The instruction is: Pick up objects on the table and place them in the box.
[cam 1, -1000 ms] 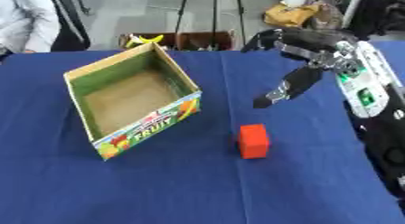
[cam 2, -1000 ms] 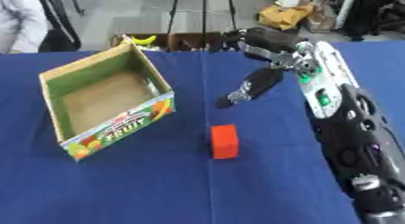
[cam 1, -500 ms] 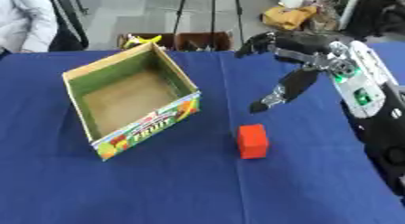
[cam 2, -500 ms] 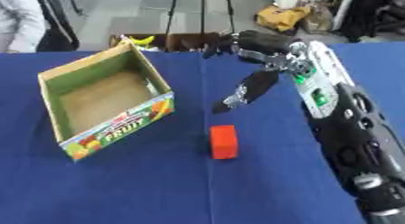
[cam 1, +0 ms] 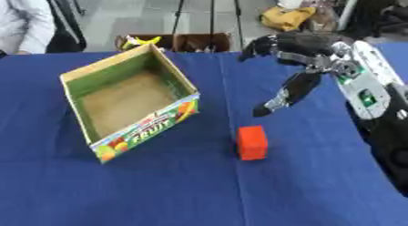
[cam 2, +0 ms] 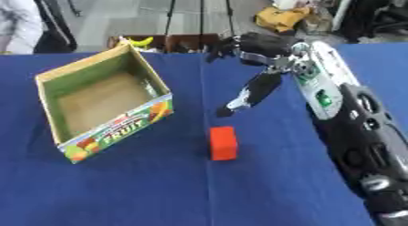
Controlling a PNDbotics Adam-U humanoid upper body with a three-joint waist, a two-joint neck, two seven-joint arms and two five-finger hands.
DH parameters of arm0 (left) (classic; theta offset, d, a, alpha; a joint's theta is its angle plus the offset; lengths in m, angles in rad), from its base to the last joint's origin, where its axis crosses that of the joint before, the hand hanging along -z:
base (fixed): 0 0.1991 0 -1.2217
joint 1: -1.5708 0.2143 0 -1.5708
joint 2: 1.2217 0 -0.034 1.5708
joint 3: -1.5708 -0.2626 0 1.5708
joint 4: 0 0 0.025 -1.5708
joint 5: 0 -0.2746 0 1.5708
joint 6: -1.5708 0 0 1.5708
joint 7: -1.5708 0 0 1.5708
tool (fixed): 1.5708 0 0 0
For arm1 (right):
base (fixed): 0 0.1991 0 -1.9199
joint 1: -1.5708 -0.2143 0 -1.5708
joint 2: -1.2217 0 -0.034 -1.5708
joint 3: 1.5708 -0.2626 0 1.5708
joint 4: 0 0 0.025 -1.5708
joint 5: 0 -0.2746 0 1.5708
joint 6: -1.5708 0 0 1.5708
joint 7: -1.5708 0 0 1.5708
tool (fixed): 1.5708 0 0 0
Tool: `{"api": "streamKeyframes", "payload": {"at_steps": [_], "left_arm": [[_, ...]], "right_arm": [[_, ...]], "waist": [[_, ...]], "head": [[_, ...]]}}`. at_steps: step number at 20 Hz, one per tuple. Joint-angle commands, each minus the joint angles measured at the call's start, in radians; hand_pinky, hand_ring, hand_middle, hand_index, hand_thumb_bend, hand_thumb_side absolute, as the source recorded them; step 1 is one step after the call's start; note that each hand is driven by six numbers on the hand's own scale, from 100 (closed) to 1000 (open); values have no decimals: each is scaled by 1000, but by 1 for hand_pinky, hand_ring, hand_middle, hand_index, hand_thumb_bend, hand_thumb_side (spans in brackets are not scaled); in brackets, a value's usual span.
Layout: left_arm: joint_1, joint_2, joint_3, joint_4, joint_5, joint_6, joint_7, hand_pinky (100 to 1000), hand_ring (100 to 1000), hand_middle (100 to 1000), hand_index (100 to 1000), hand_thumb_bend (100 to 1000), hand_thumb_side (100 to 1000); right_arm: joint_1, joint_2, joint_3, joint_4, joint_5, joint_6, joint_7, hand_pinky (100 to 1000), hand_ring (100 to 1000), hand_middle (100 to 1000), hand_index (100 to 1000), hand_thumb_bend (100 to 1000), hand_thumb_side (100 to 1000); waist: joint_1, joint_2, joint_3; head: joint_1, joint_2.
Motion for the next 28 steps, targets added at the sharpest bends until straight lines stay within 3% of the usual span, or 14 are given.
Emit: {"api": "streamKeyframes", "payload": {"at_steps": [1, 8, 17, 28], "left_arm": [[-7, 29, 5, -20, 2, 2, 0, 349, 572, 654, 899, 513, 878], [-8, 27, 5, -20, 2, 2, 0, 349, 573, 654, 900, 515, 874], [-10, 31, 6, -20, 5, 5, 0, 349, 573, 655, 900, 510, 861], [-10, 37, 5, -20, 7, 7, 0, 349, 574, 656, 900, 508, 863]], "right_arm": [[-30, -31, 5, -13, -4, -333, 329, 751, 816, 807, 879, 717, 707], [-38, -25, 62, 13, 0, -333, 329, 753, 814, 801, 882, 645, 610], [-32, -11, 115, 52, -21, -333, 329, 757, 808, 791, 886, 539, 583], [-32, -31, 149, 105, -38, -333, 329, 760, 809, 790, 888, 599, 569]], "waist": [[-1, -19, 0], [2, -17, -8], [1, -21, -15], [1, -26, -36]], "head": [[3, -3], [6, 2], [6, 2], [13, 3]]}}
